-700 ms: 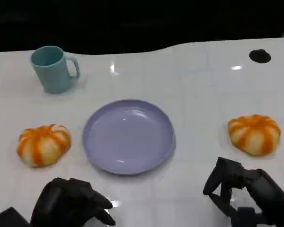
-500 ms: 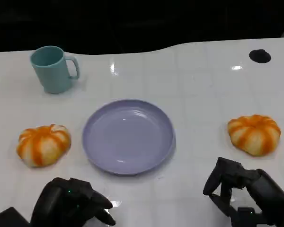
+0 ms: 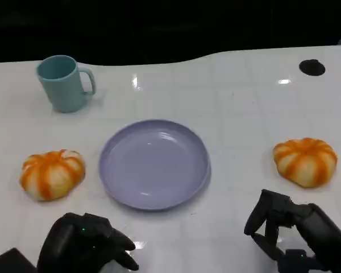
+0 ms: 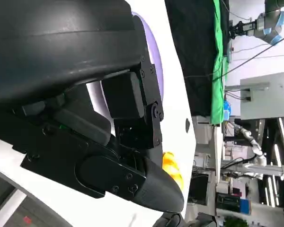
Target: Grasp the bread from the table and place it into the plate.
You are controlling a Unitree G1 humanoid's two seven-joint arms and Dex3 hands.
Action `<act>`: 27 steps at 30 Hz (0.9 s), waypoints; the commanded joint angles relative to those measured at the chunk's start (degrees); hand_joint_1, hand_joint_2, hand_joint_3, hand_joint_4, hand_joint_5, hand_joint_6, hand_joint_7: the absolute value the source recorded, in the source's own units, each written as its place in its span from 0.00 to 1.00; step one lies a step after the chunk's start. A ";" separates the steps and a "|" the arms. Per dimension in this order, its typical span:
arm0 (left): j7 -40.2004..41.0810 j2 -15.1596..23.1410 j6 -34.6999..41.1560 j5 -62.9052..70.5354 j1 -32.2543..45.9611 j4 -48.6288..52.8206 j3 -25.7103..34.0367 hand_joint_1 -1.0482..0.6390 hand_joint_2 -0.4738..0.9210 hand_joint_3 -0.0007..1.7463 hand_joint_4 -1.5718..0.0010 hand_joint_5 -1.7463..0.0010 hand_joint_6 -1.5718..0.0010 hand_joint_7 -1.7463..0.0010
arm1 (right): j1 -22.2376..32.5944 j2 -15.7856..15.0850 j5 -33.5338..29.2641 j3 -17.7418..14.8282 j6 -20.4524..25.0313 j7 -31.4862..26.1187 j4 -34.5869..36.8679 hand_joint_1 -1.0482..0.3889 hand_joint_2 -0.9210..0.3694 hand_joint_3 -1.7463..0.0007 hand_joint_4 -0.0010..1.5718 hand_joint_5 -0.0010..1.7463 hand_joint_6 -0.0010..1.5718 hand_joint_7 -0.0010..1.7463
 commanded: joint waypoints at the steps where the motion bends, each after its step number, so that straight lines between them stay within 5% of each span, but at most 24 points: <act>1: -0.14 0.88 -0.37 -0.39 -0.06 0.28 0.37 0.00 0.98 0.00 0.02 0.73 0.00 0.86 | -0.31 -0.96 0.25 -0.23 -0.61 0.20 0.25 0.57 0.17 0.54 0.44 1.00 0.35 0.85; 13: -0.19 0.82 -0.50 -0.45 -0.06 0.22 0.36 0.00 0.98 0.00 0.02 0.73 0.00 0.86 | -0.54 -0.69 1.54 -0.77 -0.76 0.27 0.20 0.58 0.14 0.59 0.39 0.93 0.38 0.78; 18: -0.12 0.91 -0.54 -0.35 0.03 0.18 0.37 0.00 0.98 0.00 0.02 0.73 0.00 0.86 | -1.18 -1.01 -0.87 -1.86 -1.36 -2.47 -1.10 0.59 0.13 0.66 0.36 0.74 0.39 0.54; 22: -0.45 0.93 -0.40 -0.69 0.02 0.17 0.42 0.00 0.98 0.00 0.02 0.72 0.00 0.86 | -2.65 -3.09 -8.66 -2.64 -3.51 -7.26 -1.59 0.57 0.13 0.70 0.30 0.66 0.37 0.39; 27: -0.30 0.80 -0.40 -0.52 -0.05 0.12 0.30 0.00 0.98 0.00 0.02 0.72 0.00 0.86 | -4.36 -5.96 -18.34 -3.45 -4.83 -14.09 -1.97 0.49 0.04 0.87 0.26 0.43 0.38 0.17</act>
